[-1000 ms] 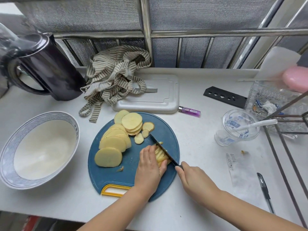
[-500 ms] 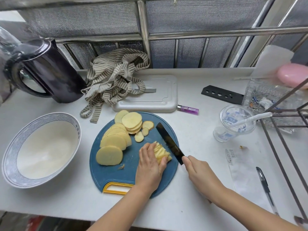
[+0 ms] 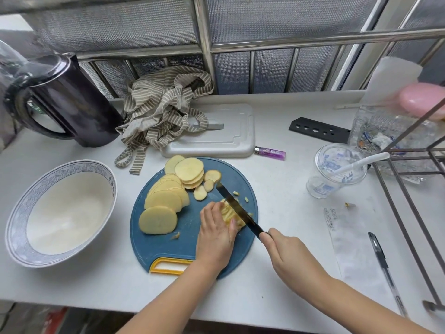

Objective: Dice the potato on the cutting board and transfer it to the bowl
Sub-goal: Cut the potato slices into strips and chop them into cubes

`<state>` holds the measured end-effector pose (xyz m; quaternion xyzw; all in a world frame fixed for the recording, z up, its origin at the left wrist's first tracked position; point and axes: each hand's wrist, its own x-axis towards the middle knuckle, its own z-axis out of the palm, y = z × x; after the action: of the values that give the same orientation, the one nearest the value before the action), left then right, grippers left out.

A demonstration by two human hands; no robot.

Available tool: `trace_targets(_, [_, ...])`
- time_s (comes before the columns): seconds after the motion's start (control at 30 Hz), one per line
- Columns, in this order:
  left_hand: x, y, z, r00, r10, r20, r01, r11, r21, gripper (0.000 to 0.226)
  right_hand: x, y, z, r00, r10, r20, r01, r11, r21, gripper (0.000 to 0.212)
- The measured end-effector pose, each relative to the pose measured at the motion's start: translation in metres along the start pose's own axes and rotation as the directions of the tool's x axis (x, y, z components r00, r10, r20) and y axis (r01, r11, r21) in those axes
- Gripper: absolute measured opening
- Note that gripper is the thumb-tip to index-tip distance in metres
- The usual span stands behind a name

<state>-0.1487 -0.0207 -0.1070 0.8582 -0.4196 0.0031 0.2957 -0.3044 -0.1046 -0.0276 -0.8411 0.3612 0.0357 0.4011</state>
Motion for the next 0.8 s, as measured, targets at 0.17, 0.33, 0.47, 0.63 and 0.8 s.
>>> trace_targets(0.17, [0.000,0.000,0.001,1.000,0.008,-0.012,-0.008,1.000,0.015,0.043,0.003,0.004,0.002,0.999,-0.008,0.051,0.012,0.996,-0.093,0.036])
trace_targets(0.33, [0.002,0.000,0.003,0.999,0.039,-0.036,-0.037,0.999,0.038,0.043,0.011,0.006,-0.001,0.997,-0.019,0.071,0.024,0.997,-0.069,0.038])
trace_targets(0.47, [0.002,-0.001,0.004,0.998,0.046,-0.038,-0.044,0.998,0.055,0.042,0.015,0.003,0.000,0.995,-0.014,0.096,0.020,0.998,-0.058,0.039])
trace_targets(0.63, [0.002,-0.002,0.005,0.999,0.038,-0.031,-0.036,0.997,0.064,0.043,0.015,0.002,0.004,0.993,-0.002,0.121,0.015,0.995,-0.102,0.037])
trace_targets(0.8, [0.003,-0.001,0.006,0.999,0.044,-0.027,-0.042,0.997,0.068,0.043,0.023,0.000,0.003,0.991,0.010,0.130,0.003,0.995,-0.099,0.037])
